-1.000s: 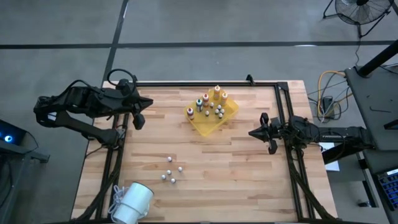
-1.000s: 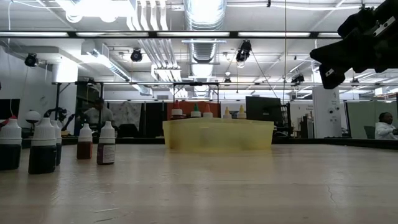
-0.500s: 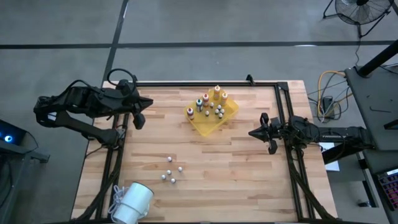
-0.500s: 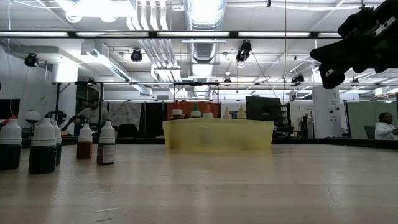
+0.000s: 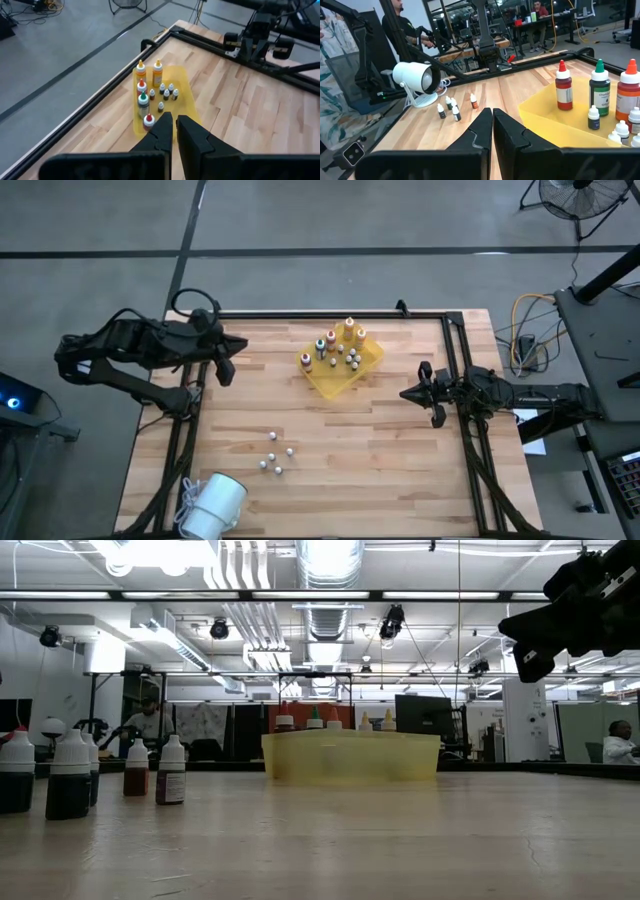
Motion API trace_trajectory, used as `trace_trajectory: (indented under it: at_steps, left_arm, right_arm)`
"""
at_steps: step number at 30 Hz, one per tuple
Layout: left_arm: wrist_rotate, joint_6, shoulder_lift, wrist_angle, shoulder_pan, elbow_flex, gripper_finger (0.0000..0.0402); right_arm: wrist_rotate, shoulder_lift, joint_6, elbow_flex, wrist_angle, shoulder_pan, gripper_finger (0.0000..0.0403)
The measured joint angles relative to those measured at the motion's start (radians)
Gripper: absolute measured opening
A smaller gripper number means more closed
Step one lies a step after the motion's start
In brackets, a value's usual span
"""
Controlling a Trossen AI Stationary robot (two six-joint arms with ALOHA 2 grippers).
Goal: Pick & Place food coloring
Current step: Put the small orange food coloring bottle into the yellow bin
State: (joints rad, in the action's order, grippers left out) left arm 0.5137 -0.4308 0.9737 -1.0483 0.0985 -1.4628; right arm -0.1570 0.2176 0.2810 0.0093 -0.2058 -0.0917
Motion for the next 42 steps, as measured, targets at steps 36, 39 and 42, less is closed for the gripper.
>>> trace_trajectory:
  at_steps: [36,39,42]
  left_arm:
    - [0.019,-0.016,0.308,0.108,-0.006,0.012,0.0000]
    - [0.019,-0.025,0.349,0.107,-0.007,0.012,0.0000]
    - [0.017,-0.029,0.376,0.109,-0.008,0.012,0.0000]
  right_arm:
    - [0.000,0.000,0.000,0.000,-0.001,0.000,0.0009]
    - [0.000,0.000,0.000,0.000,0.000,0.000,0.0009]
    - [0.000,0.000,0.000,0.000,0.000,0.000,0.0009]
